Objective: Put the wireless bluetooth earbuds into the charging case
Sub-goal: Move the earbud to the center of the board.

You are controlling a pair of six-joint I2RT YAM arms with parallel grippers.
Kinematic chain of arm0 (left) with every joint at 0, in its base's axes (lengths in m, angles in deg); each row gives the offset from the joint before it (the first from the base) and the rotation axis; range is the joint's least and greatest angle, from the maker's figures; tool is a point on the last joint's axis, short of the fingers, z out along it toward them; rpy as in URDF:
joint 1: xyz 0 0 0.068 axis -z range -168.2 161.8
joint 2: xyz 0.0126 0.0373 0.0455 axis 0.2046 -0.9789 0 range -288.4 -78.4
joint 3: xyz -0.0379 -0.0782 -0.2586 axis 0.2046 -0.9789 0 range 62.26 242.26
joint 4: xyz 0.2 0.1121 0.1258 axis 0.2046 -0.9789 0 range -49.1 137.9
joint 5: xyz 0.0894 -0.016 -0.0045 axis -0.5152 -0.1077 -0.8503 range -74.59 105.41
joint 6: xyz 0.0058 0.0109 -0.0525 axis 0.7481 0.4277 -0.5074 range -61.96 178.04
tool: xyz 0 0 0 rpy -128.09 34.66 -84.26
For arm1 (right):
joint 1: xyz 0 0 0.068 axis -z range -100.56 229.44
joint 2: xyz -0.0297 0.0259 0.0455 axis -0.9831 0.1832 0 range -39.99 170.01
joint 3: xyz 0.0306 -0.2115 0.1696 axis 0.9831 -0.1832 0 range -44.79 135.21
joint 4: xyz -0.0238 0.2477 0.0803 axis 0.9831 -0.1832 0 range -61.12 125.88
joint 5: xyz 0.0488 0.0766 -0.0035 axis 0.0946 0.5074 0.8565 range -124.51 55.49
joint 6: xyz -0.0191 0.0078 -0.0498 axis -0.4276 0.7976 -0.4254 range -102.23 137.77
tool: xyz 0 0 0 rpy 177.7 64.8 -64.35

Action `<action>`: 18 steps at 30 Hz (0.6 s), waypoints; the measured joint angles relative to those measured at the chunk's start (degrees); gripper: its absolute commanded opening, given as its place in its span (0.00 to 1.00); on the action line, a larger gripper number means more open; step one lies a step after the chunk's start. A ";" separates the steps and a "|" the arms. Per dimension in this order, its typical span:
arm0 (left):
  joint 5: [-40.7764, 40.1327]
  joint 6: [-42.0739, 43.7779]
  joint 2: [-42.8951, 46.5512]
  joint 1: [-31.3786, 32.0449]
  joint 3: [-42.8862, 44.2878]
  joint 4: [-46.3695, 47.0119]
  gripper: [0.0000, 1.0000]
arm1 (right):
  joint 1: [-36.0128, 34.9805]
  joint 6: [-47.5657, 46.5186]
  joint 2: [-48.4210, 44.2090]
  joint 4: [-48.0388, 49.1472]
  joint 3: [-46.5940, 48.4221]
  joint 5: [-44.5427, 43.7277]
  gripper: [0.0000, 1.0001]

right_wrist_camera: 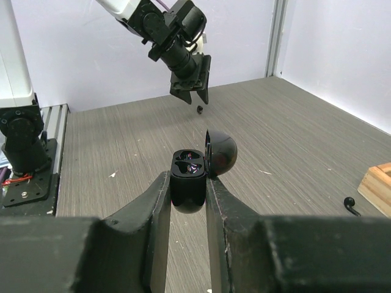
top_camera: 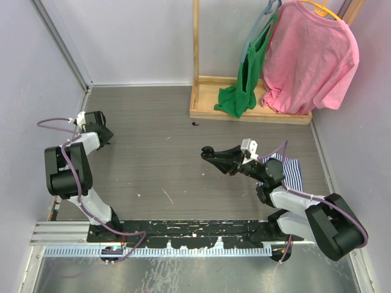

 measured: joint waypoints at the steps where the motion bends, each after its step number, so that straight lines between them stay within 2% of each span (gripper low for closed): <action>1: 0.00 -0.02 -0.55 0.00 0.24 -0.07 0.48 | 0.00 -0.04 0.00 -0.28 0.00 -0.13 0.01; 7: -0.09 0.04 -4.02 0.00 2.47 -0.74 0.39 | 0.00 -0.46 0.00 -1.25 0.00 -0.57 0.01; 18: 0.28 -0.24 -7.54 0.00 7.34 -5.22 0.29 | 0.00 -1.01 0.00 -3.39 0.00 -1.18 0.01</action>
